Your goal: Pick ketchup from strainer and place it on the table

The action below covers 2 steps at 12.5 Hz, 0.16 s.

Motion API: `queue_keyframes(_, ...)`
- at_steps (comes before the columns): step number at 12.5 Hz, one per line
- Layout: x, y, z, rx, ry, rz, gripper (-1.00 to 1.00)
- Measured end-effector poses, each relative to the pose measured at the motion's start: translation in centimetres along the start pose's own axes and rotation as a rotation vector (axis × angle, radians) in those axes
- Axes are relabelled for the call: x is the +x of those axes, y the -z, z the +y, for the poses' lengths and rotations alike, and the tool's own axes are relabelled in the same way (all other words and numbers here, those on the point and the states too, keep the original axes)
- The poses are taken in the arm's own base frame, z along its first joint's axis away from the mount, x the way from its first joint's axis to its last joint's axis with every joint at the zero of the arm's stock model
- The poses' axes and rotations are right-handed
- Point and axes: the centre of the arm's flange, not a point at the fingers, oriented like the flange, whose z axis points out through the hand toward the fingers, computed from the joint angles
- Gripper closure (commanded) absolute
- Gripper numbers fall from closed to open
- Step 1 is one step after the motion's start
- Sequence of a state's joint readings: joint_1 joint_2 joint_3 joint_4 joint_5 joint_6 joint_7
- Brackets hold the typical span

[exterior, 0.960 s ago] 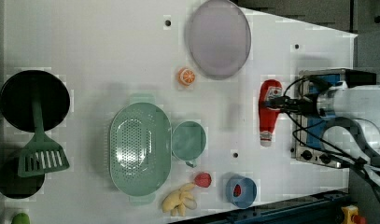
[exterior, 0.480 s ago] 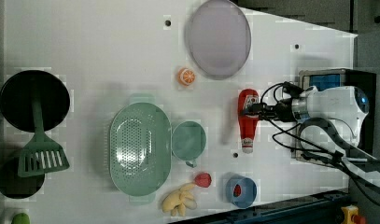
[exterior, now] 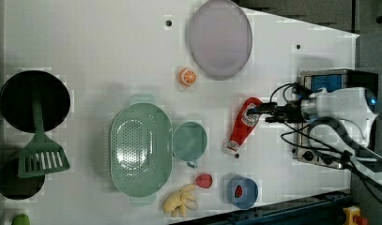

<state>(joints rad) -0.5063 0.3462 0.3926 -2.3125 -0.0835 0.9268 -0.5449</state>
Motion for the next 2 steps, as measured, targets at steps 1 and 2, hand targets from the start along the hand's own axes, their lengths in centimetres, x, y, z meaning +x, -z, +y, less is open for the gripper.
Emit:
queue_keyframes(1,0.6,2.1,0.1,-0.014,0.002,0.025,-1.00)
queue_keyframes(2,1.4,4.7,-0.2,-0.025,0.006,0.053,-1.00)
